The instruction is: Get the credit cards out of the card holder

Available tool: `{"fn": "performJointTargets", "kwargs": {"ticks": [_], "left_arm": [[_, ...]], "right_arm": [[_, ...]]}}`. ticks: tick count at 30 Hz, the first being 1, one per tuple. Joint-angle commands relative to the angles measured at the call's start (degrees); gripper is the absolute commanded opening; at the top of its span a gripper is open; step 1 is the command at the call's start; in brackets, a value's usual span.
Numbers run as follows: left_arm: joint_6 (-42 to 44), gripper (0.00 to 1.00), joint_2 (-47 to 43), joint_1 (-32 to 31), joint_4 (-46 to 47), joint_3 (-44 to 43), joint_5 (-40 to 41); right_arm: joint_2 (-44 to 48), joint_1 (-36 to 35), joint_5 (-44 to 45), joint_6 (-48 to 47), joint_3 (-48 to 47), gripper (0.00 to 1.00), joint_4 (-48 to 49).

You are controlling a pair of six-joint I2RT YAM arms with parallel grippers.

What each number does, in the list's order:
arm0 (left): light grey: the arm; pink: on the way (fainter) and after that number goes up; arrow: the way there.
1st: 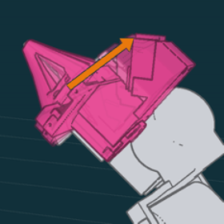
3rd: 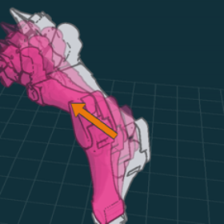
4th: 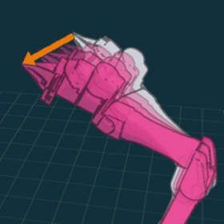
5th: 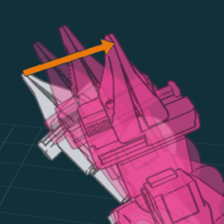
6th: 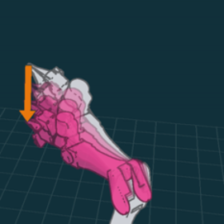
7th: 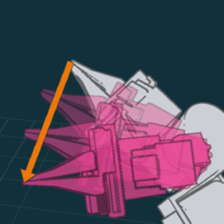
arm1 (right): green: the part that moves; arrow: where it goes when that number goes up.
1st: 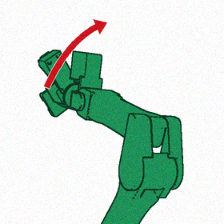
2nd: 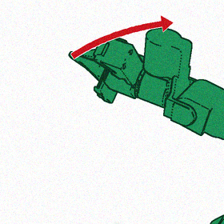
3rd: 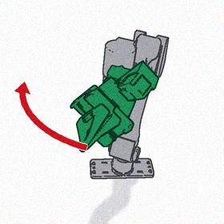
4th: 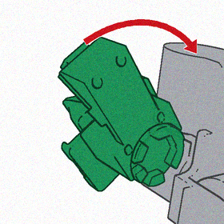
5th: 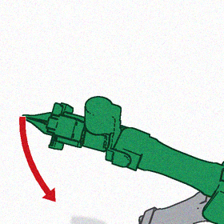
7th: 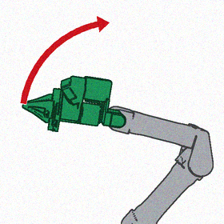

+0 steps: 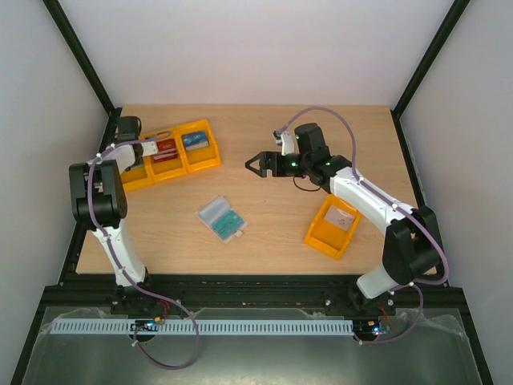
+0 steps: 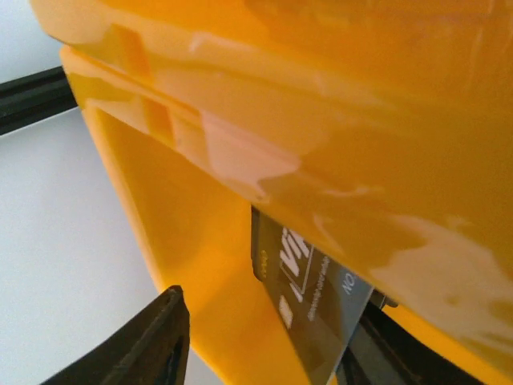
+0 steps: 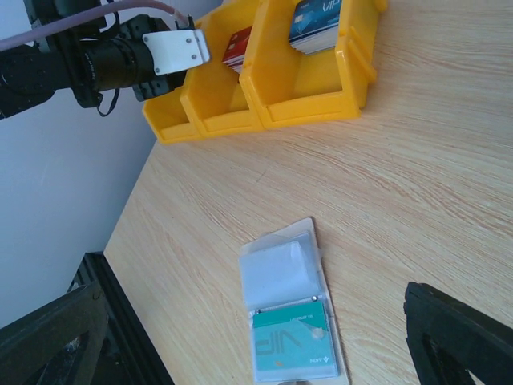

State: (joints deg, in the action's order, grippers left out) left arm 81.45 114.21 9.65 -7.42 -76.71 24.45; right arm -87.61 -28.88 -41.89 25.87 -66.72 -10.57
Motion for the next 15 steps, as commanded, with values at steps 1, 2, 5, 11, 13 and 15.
{"fn": "performJointTargets", "kwargs": {"ticks": [1,2,5,11,13,15], "left_arm": [[-0.7,0.53,-1.9,0.0,-1.2,-1.7,-1.5],[-1.8,0.54,-2.5,0.1,-2.2,-2.8,-2.9],[-5.2,0.69,-3.5,0.3,-7.9,-6.7,-6.3],[-7.6,0.96,-6.5,1.4,-9.5,-8.2,-11.0],[-8.0,0.99,-7.2,1.6,-8.8,-8.0,-11.9],[-9.0,0.99,-8.0,1.6,-9.5,-8.4,-12.7]], "right_arm": [[2.4,0.1,-0.4,-0.8,-2.0,0.99,-0.7],[2.7,0.1,-0.4,-0.7,-1.7,0.99,-0.4],[3.2,0.1,-0.7,-0.5,0.0,0.99,0.7],[2.8,0.1,-1.0,-0.1,0.4,0.99,-1.3],[3.6,0.1,0.2,-0.1,0.8,0.99,-1.8],[4.4,0.1,0.4,0.2,1.4,0.99,-1.5]]}}
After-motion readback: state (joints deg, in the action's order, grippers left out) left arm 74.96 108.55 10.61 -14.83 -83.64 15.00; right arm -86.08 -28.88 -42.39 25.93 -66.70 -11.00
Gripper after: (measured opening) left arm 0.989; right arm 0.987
